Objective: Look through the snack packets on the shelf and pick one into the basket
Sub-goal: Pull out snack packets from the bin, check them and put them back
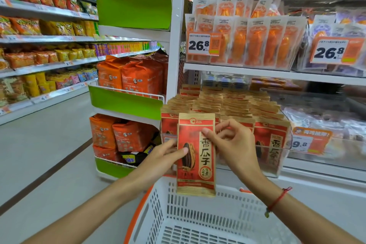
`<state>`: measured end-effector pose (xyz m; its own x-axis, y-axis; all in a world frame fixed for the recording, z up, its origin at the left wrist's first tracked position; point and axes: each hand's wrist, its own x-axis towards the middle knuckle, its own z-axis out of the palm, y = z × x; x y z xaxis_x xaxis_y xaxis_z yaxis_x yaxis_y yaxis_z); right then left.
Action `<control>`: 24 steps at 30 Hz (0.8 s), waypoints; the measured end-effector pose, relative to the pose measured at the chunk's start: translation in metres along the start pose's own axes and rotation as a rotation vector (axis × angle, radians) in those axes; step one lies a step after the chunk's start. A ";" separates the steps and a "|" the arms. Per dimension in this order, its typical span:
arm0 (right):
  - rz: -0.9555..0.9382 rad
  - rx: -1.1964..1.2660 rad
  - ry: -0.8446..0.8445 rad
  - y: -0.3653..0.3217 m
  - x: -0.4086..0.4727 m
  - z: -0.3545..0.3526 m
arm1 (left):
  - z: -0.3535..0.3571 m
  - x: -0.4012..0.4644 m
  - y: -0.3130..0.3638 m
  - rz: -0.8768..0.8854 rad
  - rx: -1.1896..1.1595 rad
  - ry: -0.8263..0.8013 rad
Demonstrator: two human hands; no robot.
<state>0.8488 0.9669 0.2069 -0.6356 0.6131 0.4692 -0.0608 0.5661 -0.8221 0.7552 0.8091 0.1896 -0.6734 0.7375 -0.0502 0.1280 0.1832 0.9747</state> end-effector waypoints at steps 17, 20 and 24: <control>-0.038 -0.025 -0.432 0.007 -0.006 0.009 | -0.017 -0.004 0.002 0.081 -0.131 0.272; -0.082 0.005 -0.425 0.006 -0.004 0.008 | -0.019 -0.005 0.001 0.062 -0.146 0.275; -0.130 -0.038 -0.350 0.007 -0.005 0.008 | -0.017 -0.007 0.003 0.051 -0.144 0.266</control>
<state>0.8458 0.9631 0.1966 -0.8493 0.3132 0.4250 -0.1340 0.6508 -0.7474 0.7476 0.7933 0.1962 -0.8379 0.5443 0.0401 0.0750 0.0420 0.9963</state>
